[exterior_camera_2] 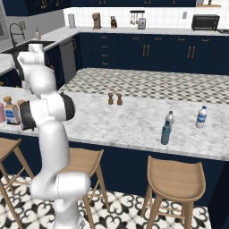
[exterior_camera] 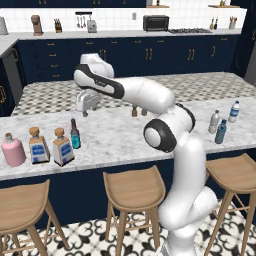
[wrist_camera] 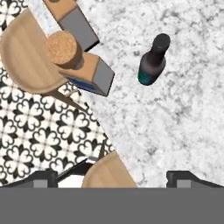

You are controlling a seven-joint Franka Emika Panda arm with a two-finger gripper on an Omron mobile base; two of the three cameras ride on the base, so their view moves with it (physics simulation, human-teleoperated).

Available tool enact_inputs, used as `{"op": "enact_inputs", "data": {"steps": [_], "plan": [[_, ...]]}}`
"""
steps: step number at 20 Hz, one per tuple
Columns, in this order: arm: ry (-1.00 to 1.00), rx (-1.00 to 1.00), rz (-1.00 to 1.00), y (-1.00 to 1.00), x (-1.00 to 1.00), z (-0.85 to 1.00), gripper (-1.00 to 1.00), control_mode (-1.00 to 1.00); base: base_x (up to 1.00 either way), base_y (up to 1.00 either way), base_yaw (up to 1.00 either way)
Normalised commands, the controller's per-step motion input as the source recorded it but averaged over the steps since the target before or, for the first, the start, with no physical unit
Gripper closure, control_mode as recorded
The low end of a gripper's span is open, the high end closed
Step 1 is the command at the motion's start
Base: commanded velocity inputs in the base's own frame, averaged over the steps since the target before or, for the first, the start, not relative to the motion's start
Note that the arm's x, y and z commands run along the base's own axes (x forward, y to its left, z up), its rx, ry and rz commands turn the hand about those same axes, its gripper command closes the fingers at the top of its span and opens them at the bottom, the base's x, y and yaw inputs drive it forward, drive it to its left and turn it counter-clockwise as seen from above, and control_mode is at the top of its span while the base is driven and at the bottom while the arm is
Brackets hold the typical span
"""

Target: Move the plastic bottles in the middle to the plastics group, and the glass bottles in the middle to the glass group.

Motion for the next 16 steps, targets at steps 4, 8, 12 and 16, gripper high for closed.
{"op": "enact_inputs", "data": {"steps": [4, 8, 12, 16], "plan": [[-0.08, 0.03, -0.11, -0.99, -1.00, 0.00, -1.00, -1.00, 0.00, 0.00, 0.00], [-0.10, 0.05, -0.10, -1.00, -1.00, 0.00, -1.00, -1.00, 0.00, 0.00, 0.00], [-0.09, 0.04, -0.08, -0.91, -1.00, 0.00, -1.00, -1.00, 0.00, 0.00, 0.00], [-0.03, 0.01, -0.07, -0.80, -0.96, 0.00, -1.00, -1.00, 0.00, 0.00, 0.00]]}}
